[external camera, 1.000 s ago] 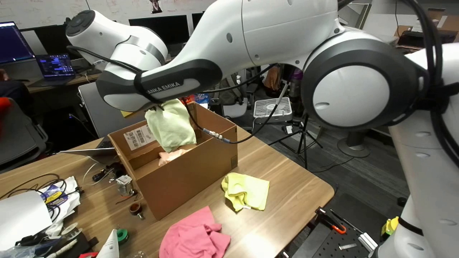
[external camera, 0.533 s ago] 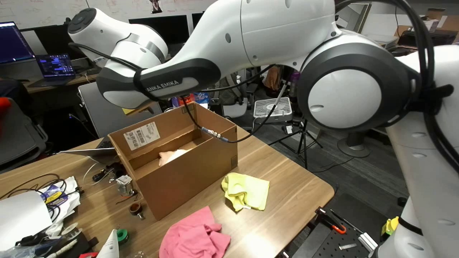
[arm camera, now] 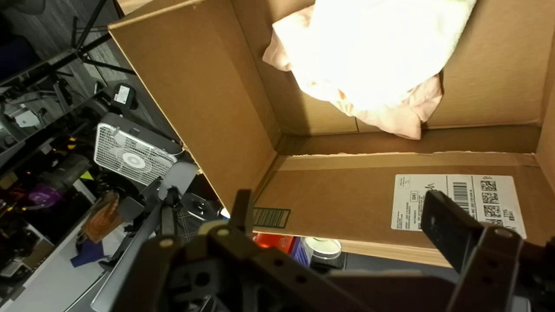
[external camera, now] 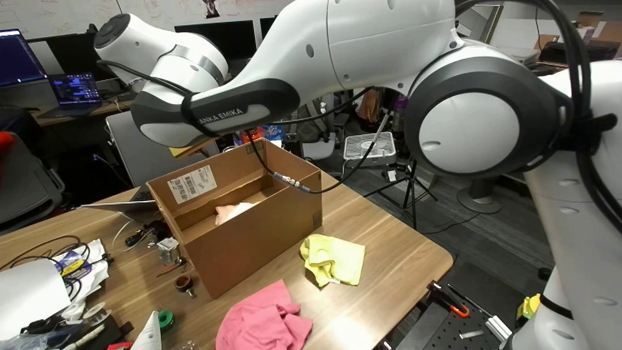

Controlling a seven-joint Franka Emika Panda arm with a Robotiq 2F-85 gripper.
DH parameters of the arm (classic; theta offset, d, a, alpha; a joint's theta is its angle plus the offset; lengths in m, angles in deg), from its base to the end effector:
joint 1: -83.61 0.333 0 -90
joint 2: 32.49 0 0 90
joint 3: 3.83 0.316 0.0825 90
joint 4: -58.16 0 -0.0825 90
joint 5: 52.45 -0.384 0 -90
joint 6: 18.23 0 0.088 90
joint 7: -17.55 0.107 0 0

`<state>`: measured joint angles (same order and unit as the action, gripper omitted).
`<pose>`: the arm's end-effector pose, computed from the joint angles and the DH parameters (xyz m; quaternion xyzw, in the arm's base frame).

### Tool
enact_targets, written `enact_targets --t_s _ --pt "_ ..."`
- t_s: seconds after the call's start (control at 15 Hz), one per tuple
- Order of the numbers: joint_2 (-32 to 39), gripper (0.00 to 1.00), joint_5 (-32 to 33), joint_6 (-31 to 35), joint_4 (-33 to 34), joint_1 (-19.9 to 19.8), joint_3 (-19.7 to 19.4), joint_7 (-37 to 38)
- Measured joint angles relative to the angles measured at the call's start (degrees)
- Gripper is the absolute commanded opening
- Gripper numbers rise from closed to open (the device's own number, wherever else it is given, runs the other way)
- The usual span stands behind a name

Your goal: Put the peach shirt, the green and yellow towels and the pink shirt in the box respectively

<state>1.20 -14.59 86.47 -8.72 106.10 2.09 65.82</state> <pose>0.6790 0.2868 0.4760 0.9508 -0.1042 0.2070 0.2057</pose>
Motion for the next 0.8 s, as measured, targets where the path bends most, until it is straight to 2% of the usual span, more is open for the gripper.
enact_targets --t_s 0.4,0.8 --pt "-3.26 1.0 -1.53 -2.78 -4.01 -0.02 0.14 0.15" --pt "-8.98 1.0 -4.91 -3.49 -11.19 -0.06 0.21 1.11"
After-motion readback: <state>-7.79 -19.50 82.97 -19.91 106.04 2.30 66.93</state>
